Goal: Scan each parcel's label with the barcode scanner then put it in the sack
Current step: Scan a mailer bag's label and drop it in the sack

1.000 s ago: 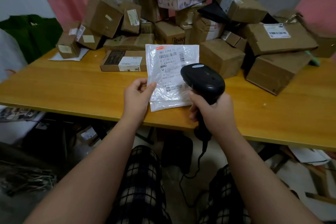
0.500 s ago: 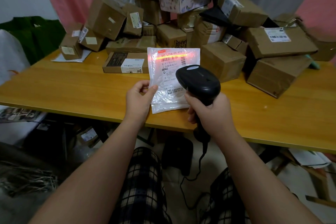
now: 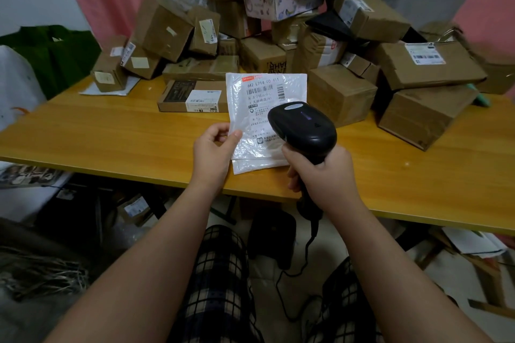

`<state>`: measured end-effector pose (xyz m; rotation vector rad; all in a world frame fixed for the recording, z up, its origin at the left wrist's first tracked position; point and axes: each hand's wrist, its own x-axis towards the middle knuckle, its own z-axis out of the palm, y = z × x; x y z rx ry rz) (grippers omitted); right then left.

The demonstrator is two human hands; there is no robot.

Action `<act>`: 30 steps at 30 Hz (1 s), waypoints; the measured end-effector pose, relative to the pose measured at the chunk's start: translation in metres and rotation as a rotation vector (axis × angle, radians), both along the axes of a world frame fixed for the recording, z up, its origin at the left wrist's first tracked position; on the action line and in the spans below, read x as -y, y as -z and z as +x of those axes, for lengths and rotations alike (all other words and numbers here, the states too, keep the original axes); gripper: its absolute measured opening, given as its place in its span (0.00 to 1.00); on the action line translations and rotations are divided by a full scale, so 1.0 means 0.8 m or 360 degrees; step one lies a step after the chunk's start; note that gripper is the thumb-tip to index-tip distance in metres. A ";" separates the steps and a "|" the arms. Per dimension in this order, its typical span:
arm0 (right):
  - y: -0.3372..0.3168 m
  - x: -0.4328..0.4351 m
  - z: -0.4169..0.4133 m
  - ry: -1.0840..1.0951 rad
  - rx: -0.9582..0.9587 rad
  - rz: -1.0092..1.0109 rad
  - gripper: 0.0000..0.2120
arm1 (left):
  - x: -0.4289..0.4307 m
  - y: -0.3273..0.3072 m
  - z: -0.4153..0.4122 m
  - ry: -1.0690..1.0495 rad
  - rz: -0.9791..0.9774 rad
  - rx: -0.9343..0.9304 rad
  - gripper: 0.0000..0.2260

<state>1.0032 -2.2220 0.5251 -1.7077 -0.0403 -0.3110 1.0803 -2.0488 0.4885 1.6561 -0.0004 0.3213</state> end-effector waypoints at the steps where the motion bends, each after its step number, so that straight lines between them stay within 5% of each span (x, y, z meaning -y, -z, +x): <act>1: 0.000 -0.001 0.000 -0.0006 0.0001 0.0000 0.12 | 0.000 -0.002 -0.001 0.0004 -0.0019 -0.0004 0.04; 11: -0.023 -0.076 0.020 -0.0330 0.0075 -0.0122 0.08 | -0.076 -0.032 -0.053 -0.0282 -0.0192 0.0136 0.03; 16: -0.008 -0.184 0.027 -0.0791 -0.0002 -0.0174 0.09 | -0.183 -0.020 -0.124 -0.0716 -0.0041 0.0215 0.06; 23: 0.047 -0.333 -0.009 -0.1157 -0.0084 -0.0558 0.27 | -0.301 0.041 -0.253 -0.1309 0.0179 0.0043 0.03; 30: 0.073 -0.420 -0.050 -0.1438 -0.0065 -0.0872 0.22 | -0.371 0.089 -0.341 -0.1820 0.0325 -0.0091 0.05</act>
